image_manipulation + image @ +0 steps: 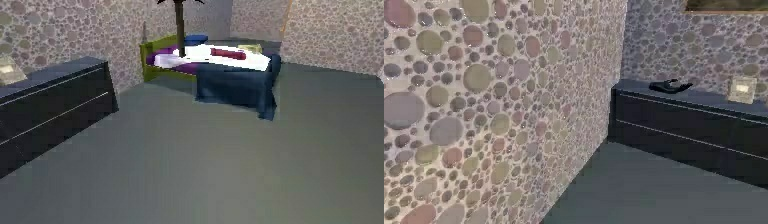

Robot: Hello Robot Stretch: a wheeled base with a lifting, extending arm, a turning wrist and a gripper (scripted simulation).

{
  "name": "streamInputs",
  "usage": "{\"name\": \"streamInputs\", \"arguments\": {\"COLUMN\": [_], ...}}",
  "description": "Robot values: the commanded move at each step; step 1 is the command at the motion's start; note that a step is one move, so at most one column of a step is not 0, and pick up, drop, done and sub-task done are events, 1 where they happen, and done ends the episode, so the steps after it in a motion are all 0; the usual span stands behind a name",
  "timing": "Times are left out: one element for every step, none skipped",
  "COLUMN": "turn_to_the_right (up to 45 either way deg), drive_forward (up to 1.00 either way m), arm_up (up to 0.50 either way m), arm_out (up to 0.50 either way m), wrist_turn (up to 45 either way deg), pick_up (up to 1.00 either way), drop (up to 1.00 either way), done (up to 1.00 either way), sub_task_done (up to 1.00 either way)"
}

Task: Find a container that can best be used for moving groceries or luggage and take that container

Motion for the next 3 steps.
{"name": "streamInputs", "arguments": {"turn_to_the_right": [45.0, 45.0, 39.0], "drive_forward": [0.00, 0.00, 0.00], "arm_up": [0.00, 0.00, 0.00], "arm_out": [0.00, 0.00, 0.00], "wrist_turn": [0.0, 0.0, 0.0], "pick_up": [0.00, 0.00, 0.00], "drop": [0.00, 0.00, 0.00], "done": [0.00, 0.00, 0.00], "sub_task_done": [0.00, 0.00, 0.00]}}
